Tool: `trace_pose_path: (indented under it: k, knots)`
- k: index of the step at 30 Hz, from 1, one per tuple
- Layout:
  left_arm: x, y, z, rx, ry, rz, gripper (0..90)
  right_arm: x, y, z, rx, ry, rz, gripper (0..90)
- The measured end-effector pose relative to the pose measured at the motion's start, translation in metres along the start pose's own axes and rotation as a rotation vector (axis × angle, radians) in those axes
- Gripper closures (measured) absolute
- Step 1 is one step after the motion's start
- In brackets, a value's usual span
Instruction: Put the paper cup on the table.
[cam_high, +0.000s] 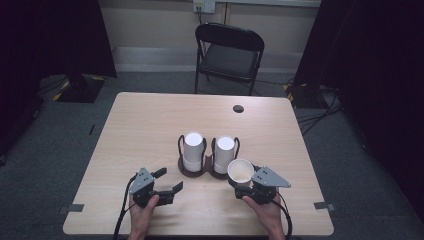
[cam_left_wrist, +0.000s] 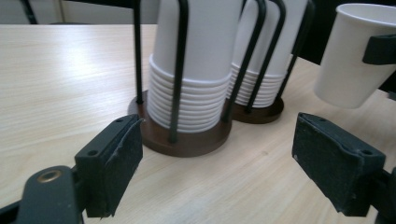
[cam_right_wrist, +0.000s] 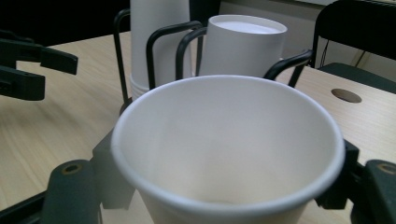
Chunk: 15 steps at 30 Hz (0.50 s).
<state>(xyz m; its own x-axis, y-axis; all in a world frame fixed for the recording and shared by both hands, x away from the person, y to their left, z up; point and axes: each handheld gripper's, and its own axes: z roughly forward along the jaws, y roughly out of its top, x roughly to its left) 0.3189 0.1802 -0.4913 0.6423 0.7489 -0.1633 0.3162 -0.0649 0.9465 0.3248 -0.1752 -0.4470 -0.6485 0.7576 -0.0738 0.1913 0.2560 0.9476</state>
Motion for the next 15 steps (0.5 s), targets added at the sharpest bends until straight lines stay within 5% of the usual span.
trace_pose_path:
  k: [7,11,15]
  knots:
    - [-0.004,-0.006,-0.002,-0.039,0.086,0.031,16.1,-0.015,0.002,-0.001,-0.008,-0.048,0.014,24.3]
    - [-0.003,-0.006,-0.002,-0.051,0.090,0.039,16.3,-0.027,0.004,-0.005,-0.085,-0.051,0.072,24.4]
    - [-0.004,-0.006,-0.001,-0.045,0.111,0.045,16.3,-0.039,0.007,-0.004,-0.099,-0.091,0.094,24.5]
